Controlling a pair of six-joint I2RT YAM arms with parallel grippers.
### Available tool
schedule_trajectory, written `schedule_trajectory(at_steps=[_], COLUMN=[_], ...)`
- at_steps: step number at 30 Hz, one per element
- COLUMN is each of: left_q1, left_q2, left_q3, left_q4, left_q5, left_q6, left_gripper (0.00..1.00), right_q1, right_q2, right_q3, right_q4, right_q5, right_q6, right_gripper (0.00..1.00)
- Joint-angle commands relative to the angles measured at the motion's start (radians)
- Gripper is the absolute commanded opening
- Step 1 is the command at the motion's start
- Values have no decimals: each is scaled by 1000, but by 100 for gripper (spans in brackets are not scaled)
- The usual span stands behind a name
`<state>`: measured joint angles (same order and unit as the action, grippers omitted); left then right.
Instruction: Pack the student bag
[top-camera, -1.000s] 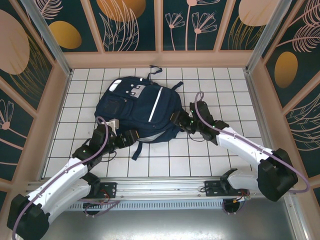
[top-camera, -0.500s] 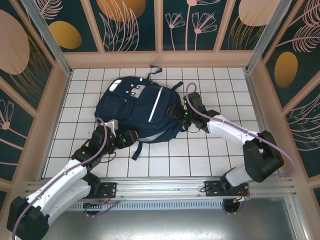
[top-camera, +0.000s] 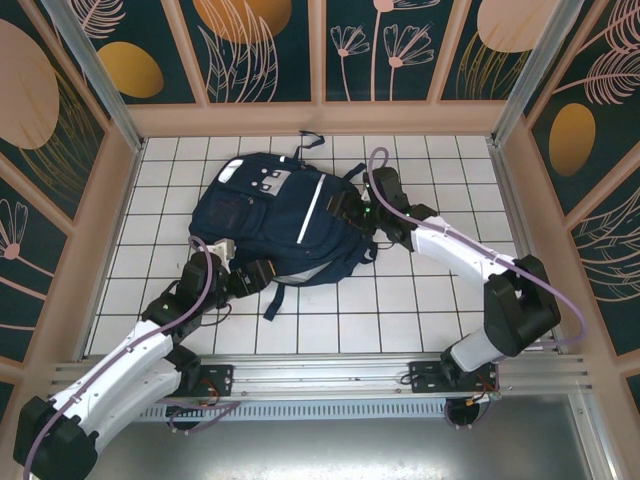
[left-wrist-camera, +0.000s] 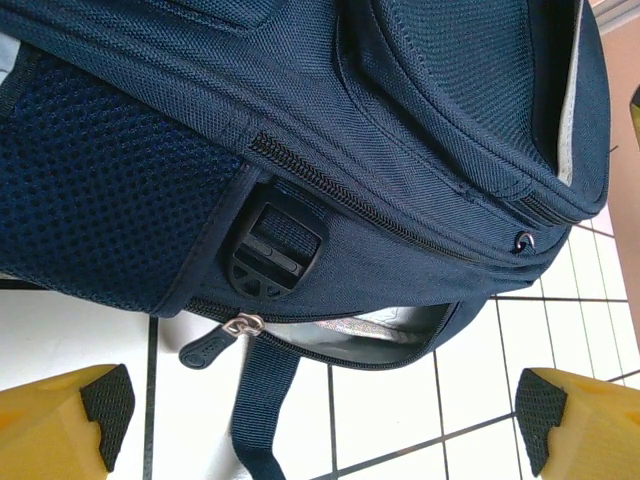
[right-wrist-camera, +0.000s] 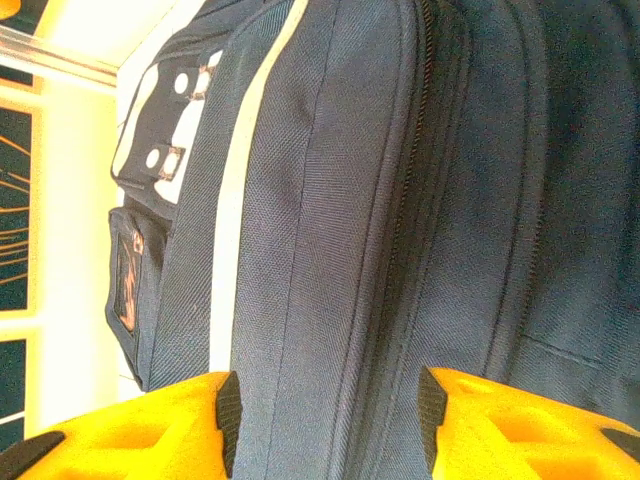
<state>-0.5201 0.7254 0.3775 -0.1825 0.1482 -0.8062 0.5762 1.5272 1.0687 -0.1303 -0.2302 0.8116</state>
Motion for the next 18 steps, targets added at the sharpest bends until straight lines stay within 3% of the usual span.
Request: schedule_trajectory(at_steps=[1,9,13,17,18], left_q1=[-6,-6,-6,-6,-6], left_q2=[-2,-24,-29,-37,-37], left_q3=[-11,-24,-34,-34,-35], left_q4=[16,12,16,14,14], left_q5=[-8,-12,-8,-16,-19], left_q6=[-7,-13,-15,-15,-15], left_gripper=[98,98,99,99,98], right_q1=[-4,-2,15,25,26], right_q2=[57,131,162,191,188], right_q3=[33,36,87,143,152], right_q4=[24,134,158,152,163], right_q5=[-51,-133,-150,-171,-185], right_q6=[12,58,63,71,81], right_gripper=[50,44,30,0,0])
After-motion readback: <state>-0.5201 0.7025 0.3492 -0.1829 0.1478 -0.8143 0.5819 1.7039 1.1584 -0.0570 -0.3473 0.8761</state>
